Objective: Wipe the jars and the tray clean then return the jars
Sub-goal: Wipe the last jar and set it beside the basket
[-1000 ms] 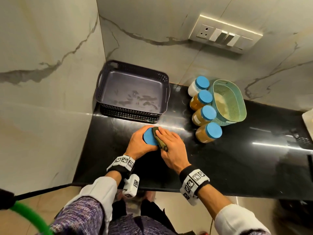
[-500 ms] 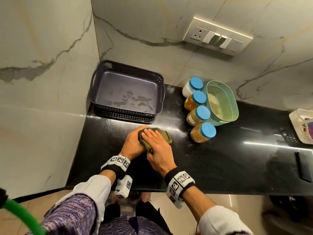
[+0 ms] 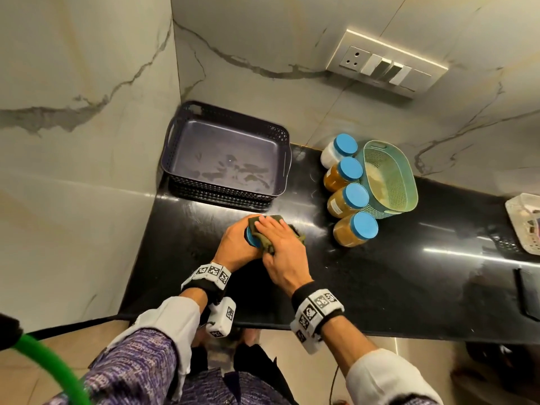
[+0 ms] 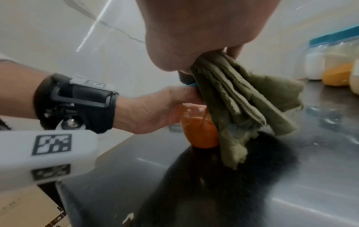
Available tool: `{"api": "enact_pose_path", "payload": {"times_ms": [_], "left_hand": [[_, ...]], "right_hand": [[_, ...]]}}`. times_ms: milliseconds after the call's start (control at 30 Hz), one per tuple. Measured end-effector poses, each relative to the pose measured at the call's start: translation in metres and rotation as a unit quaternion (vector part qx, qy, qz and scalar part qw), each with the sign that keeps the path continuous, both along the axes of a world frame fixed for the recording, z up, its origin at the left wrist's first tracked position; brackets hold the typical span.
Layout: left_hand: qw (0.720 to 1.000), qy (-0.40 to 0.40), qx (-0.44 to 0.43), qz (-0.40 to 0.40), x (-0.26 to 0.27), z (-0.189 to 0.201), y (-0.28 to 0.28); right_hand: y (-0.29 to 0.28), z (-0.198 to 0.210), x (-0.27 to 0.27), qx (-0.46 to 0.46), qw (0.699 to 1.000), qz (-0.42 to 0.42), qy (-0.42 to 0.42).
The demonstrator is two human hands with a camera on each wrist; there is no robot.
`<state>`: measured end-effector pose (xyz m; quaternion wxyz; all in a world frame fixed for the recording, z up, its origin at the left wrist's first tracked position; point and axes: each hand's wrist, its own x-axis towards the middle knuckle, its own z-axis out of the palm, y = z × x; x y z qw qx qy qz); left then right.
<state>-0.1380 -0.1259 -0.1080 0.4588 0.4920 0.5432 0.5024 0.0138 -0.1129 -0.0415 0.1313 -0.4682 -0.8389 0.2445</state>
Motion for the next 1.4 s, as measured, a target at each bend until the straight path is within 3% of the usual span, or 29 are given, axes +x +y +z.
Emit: {"api": "enact_pose_path", "payload": {"times_ms": [200, 433, 633, 733, 833, 933, 1033, 1133, 1233, 1333, 1400], "left_hand": [[1.0, 0.011, -0.014, 0.018, 0.002, -0.01, -0.001], [1.0, -0.002, -0.002, -0.002, -0.001, 0.002, -0.002], [0.999, 0.024, -0.016, 0.019, 0.0, -0.006, -0.003], [0.999, 0.021, -0.016, 0.031, 0.002, -0.003, -0.003], [0.998, 0.013, -0.039, 0.043, 0.005, 0.002, 0.0], [0.999, 0.015, -0.035, 0.017, 0.006, -0.002, 0.001], [0.998, 0.033, -0.034, 0.041, 0.005, -0.006, -0.001], [0.997, 0.029, -0.042, 0.049, 0.005, -0.004, -0.001], [0.997, 0.025, -0.047, 0.047, 0.008, 0.004, -0.002], [0.998, 0.007, -0.06, 0.036, 0.009, 0.013, -0.001], [0.996, -0.011, -0.071, 0.047, 0.008, 0.017, -0.001]], "right_hand": [[-0.066, -0.004, 0.015, -0.012, 0.998, -0.061, 0.034], [-0.012, 0.003, 0.004, -0.011, 0.999, -0.032, 0.005], [-0.065, 0.004, 0.007, -0.03, 0.998, -0.052, 0.022], [-0.034, 0.003, -0.013, -0.023, 1.0, -0.013, 0.015], [0.004, 0.011, -0.011, -0.024, 0.999, -0.026, -0.021], [-0.013, 0.016, 0.016, -0.022, 0.997, -0.065, -0.022], [-0.055, 0.017, 0.015, -0.024, 0.998, -0.048, -0.021], [-0.048, 0.014, -0.007, -0.049, 0.998, -0.038, 0.001], [-0.019, 0.017, -0.015, -0.071, 0.994, -0.078, 0.041], [-0.004, 0.019, -0.016, -0.123, 0.969, -0.165, 0.135], [0.0, 0.026, -0.018, -0.173, 0.936, -0.221, 0.214]]}}
